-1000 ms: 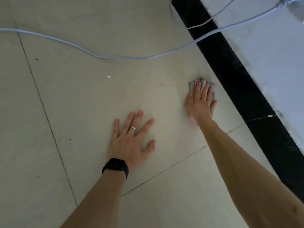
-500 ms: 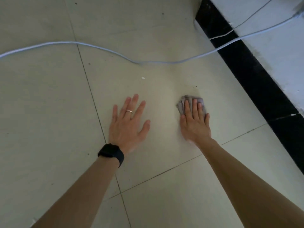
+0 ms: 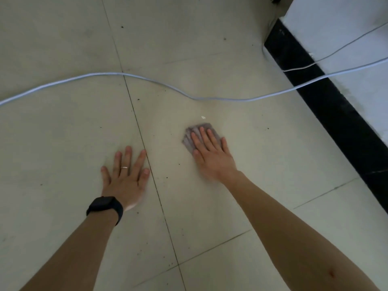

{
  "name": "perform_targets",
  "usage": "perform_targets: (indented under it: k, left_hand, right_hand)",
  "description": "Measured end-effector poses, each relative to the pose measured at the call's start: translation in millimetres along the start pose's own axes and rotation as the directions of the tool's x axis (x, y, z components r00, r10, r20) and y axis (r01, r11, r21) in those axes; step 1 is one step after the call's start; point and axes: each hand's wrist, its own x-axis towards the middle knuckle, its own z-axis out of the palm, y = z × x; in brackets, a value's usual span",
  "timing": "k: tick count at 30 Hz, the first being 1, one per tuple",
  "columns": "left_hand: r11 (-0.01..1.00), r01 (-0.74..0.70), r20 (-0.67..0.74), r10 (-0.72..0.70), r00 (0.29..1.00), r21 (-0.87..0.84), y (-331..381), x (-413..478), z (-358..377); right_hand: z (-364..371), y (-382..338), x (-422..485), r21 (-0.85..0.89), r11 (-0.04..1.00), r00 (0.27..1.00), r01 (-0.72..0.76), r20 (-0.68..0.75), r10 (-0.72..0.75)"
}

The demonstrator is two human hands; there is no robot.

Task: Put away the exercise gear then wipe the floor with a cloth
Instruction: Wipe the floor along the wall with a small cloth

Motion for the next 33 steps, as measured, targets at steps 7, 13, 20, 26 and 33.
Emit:
perform_targets:
  k: [7,13,20,26,33]
  left_hand:
    - [1.000,0.005,0.001,-0.005,1.000,-0.025,-0.3,0.1,0.9]
    - [1.000,-0.005,-0.017,0.004,1.000,-0.023,-3.0,2.2,3.6]
    - [1.000,-0.004,-0.018,0.004,1.000,-0.022,-3.2,1.0,4.7]
    - [0.995,0.031,-0.096,-0.022,0.995,0.094,6.7,-7.8,5.0]
    - [0.942,-0.327,-0.280,0.335,0.899,0.077,91.4,-84.8,65.6]
  right_hand:
    - [11.0,-55.8,-4.5,0.026,0.999,0.999,0.036,0.007,-0.036]
    - [-4.6,36.5,-4.1,-0.025,0.991,0.991,-0.130,-0.043,0.129]
    - [56.2,-22.8,-109.3,-0.033,0.970,0.968,0.242,-0.057,-0.244]
    - [35.9,24.4,-111.1,-0.001,0.996,0.995,-0.094,-0.019,0.094]
    - [98.6,-10.7,-251.6,-0.099,0.914,0.919,0.392,-0.001,-0.394]
